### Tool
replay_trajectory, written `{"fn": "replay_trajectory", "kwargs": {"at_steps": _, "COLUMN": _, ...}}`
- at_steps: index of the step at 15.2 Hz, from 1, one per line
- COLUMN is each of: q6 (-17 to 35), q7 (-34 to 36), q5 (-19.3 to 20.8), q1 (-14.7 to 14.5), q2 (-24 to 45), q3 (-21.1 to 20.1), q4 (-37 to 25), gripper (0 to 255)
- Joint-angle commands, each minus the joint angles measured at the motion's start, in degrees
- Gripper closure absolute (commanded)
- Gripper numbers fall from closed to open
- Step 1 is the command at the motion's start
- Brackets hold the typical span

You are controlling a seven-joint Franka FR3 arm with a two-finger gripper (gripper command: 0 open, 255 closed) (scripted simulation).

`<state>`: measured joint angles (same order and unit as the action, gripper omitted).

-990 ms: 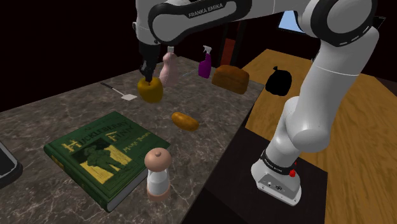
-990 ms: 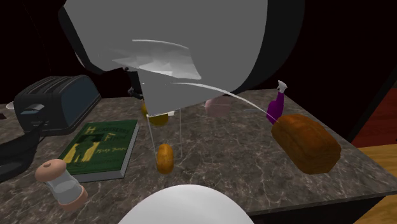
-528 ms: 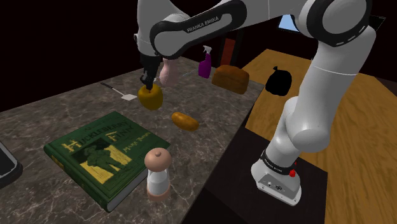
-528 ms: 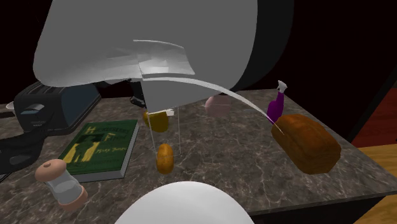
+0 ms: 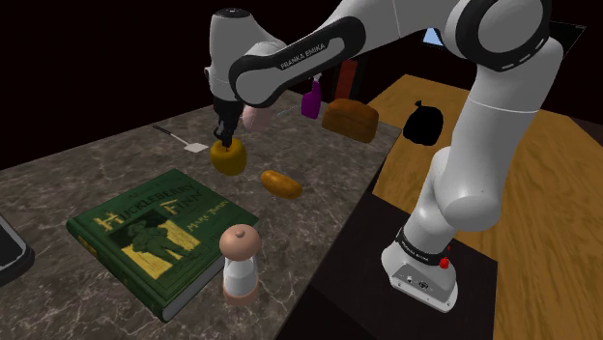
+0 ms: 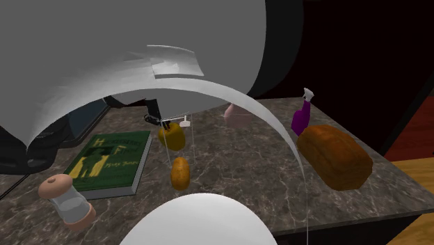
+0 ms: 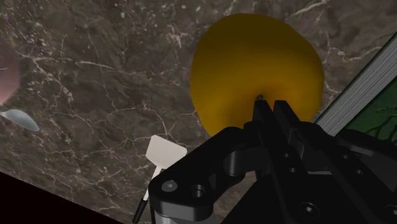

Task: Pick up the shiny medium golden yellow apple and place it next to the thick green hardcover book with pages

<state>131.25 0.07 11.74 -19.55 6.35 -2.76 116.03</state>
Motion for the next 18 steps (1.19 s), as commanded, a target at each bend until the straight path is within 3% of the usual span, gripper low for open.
{"fn": "replay_trajectory", "kwargs": {"at_steps": 1, "q6": 0.26, "q7": 0.07, "q5": 0.05, "q1": -0.01, "q2": 0.01, "q3": 0.0, "q4": 0.21, "gripper": 255}}
{"fn": "replay_trajectory", "kwargs": {"at_steps": 6, "q6": 0.26, "q7": 0.07, "q5": 0.05, "q1": -0.01, "q2": 0.01, "q3": 0.0, "q4": 0.21, "gripper": 255}}
{"fn": "replay_trajectory", "kwargs": {"at_steps": 7, "q6": 0.26, "q7": 0.07, "q5": 0.05, "q1": 0.0, "q2": 0.01, "q3": 0.0, "q4": 0.21, "gripper": 0}}
{"fn": "replay_trajectory", "kwargs": {"at_steps": 12, "q6": 0.26, "q7": 0.07, "q5": 0.05, "q1": 0.0, "q2": 0.01, "q3": 0.0, "q4": 0.21, "gripper": 0}}
{"fn": "replay_trajectory", "kwargs": {"at_steps": 16, "q6": -6.08, "q7": -0.56, "q5": -0.96, "q1": -0.44, "q2": -3.91, "q3": -0.51, "q4": -2.19, "gripper": 0}}
{"fn": "replay_trajectory", "kwargs": {"at_steps": 18, "q6": -6.08, "q7": -0.56, "q5": -0.96, "q1": -0.44, "q2": -3.92, "q3": -0.51, "q4": -2.18, "gripper": 0}}
